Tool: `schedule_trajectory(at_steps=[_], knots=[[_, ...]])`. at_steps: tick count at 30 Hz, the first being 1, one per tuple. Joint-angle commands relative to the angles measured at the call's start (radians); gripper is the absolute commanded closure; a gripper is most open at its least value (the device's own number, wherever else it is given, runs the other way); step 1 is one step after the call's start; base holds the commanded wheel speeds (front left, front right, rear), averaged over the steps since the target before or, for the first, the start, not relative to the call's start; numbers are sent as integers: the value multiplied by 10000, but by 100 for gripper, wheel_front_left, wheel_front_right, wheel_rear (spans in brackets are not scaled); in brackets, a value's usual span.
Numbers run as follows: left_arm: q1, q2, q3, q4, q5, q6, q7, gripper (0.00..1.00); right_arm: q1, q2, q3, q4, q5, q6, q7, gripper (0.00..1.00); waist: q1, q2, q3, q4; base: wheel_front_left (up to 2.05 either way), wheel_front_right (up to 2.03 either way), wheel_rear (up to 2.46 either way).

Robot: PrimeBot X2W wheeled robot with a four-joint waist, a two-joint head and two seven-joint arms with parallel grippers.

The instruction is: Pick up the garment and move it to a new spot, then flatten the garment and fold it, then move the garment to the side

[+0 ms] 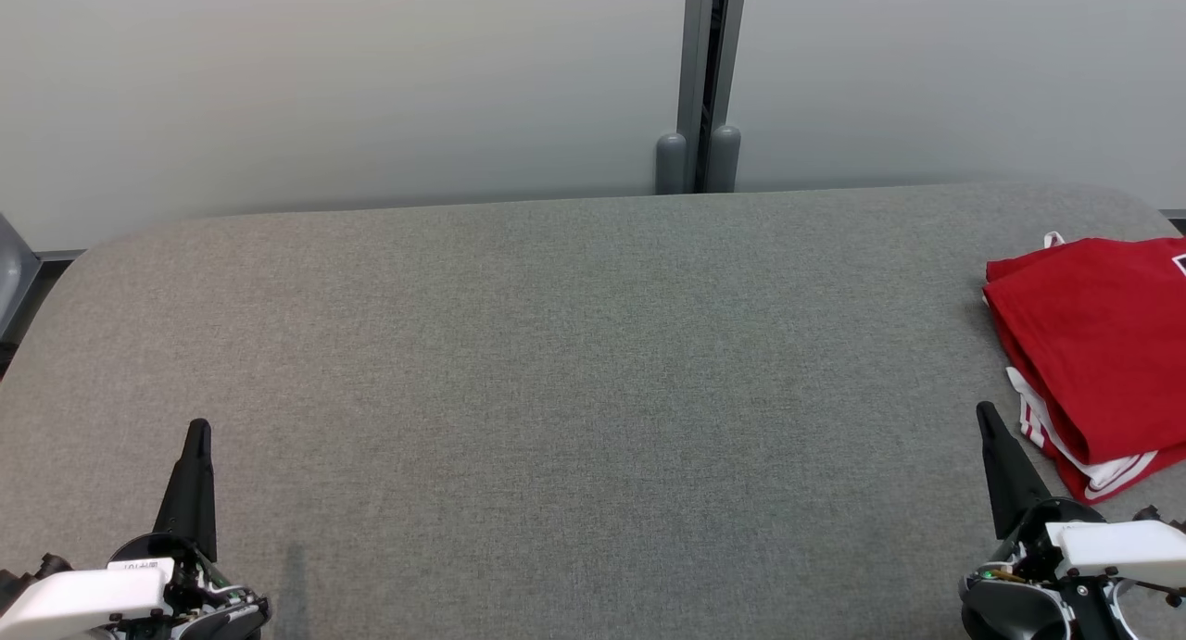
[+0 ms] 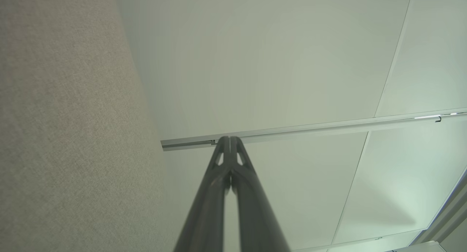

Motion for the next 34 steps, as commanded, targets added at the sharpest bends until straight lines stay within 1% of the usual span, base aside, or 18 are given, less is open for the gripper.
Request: schedule_trajectory(at_steps=[1, 34], knots=[[-64, 20, 35, -37, 2, -47, 7, 100, -88, -50, 12, 34, 29, 8, 53, 100, -1, -1, 0, 0, 0, 0, 0], [-63, 20, 30, -36, -1, -47, 4, 100, -88, -50, 20, 33, 35, 8, 47, 100, -1, -1, 0, 0, 0, 0, 0]])
